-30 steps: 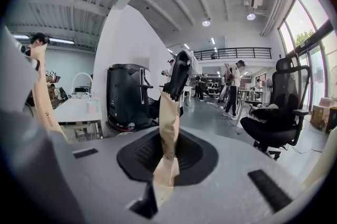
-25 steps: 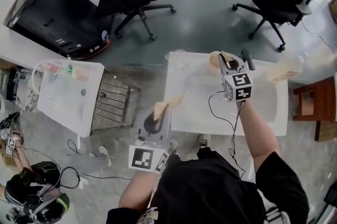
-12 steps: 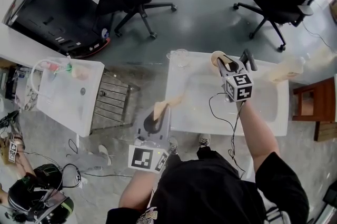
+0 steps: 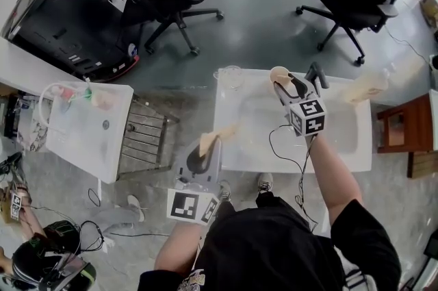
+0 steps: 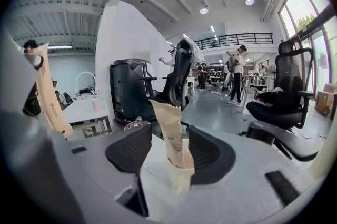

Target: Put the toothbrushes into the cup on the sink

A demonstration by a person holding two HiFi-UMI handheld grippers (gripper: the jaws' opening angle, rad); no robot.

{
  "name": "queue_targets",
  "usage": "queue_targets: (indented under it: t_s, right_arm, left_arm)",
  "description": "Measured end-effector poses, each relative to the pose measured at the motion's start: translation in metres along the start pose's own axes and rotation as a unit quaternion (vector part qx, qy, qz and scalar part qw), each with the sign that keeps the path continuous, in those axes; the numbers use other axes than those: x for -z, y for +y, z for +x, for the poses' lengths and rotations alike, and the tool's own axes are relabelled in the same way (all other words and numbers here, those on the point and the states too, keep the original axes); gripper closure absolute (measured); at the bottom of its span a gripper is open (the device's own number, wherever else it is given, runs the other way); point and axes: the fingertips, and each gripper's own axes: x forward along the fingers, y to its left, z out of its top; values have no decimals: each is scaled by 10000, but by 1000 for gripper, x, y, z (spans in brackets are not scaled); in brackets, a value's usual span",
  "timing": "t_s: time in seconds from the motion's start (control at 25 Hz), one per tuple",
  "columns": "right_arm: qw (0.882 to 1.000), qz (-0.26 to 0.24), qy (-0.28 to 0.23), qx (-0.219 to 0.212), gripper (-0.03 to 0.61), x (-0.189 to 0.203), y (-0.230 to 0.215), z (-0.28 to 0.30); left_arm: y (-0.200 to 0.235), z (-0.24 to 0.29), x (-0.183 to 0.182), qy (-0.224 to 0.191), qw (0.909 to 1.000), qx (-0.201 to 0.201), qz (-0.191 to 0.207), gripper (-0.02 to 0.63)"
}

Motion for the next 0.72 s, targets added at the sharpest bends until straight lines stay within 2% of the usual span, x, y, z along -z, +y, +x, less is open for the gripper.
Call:
queue_targets:
  t_s: [0.44, 0.72]
  right_arm:
    - [9978, 60, -585, 305, 351, -42, 22, -61]
    - [9922, -67, -1177, 418, 385, -87, 54, -121]
  left_arm:
    - [-4, -9, -10, -165, 9993, 340, -11, 555]
    - [-8, -12, -18, -297, 9976, 625, -14, 555]
